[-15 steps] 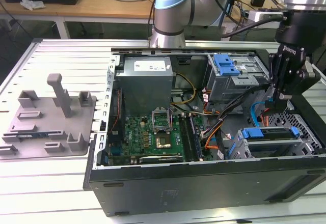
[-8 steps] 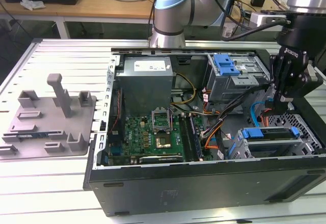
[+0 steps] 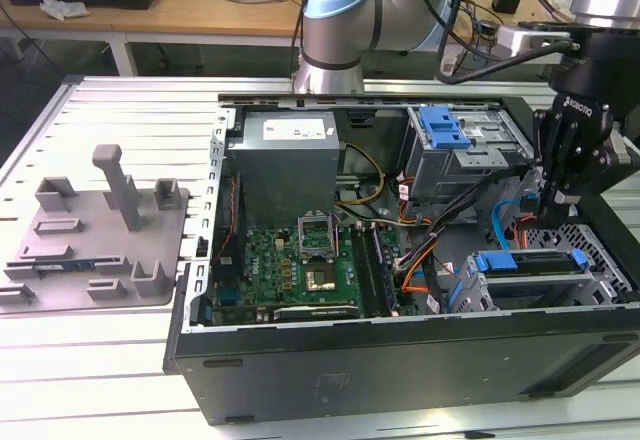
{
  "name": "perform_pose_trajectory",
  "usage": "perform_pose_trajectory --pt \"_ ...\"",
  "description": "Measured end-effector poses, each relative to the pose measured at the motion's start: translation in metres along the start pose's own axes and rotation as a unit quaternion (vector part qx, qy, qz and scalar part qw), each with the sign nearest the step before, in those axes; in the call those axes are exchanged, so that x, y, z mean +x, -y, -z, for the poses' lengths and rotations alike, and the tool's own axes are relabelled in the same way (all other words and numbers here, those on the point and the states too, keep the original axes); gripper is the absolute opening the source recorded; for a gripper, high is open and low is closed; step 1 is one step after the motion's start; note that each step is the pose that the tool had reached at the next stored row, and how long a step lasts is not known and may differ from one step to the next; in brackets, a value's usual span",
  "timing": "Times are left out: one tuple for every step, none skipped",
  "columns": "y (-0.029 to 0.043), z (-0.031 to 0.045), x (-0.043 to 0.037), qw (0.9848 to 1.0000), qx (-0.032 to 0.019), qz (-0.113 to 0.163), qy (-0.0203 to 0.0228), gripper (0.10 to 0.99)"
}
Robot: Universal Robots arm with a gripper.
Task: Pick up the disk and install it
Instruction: 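Insert the first disk wire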
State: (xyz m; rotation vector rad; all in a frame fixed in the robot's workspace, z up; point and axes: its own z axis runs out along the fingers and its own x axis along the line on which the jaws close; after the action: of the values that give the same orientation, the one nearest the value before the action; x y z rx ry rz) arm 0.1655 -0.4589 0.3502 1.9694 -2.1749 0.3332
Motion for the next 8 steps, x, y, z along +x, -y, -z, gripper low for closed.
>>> perform_pose_trajectory --pt "0.0002 -0.0002 0.0003 1.0000 -0.0008 0.002 0.0004 0.161" --pt "0.0003 -0.0003 0.0008 1.0000 -0.0014 0.003 0.0008 0.161" --pt "0.0004 -0.0007 0.0020 1.0000 -0.0024 0.005 0.0027 0.161" --pt "0.0007 -0.0013 0.0038 1.0000 -0.0028 0.006 0.0045 0.161" --pt "0.0011 -0.0019 0.0065 1.0000 -0.0032 0.006 0.0069 0.161" --pt "0.0012 -0.0025 0.0086 0.9999 -0.0035 0.006 0.0099 0.161" --pt "0.0015 -0.0033 0.0115 0.9999 -0.0039 0.006 0.0144 0.161" --pt "0.0018 -0.0039 0.0136 0.9998 -0.0042 0.006 0.0176 0.161"
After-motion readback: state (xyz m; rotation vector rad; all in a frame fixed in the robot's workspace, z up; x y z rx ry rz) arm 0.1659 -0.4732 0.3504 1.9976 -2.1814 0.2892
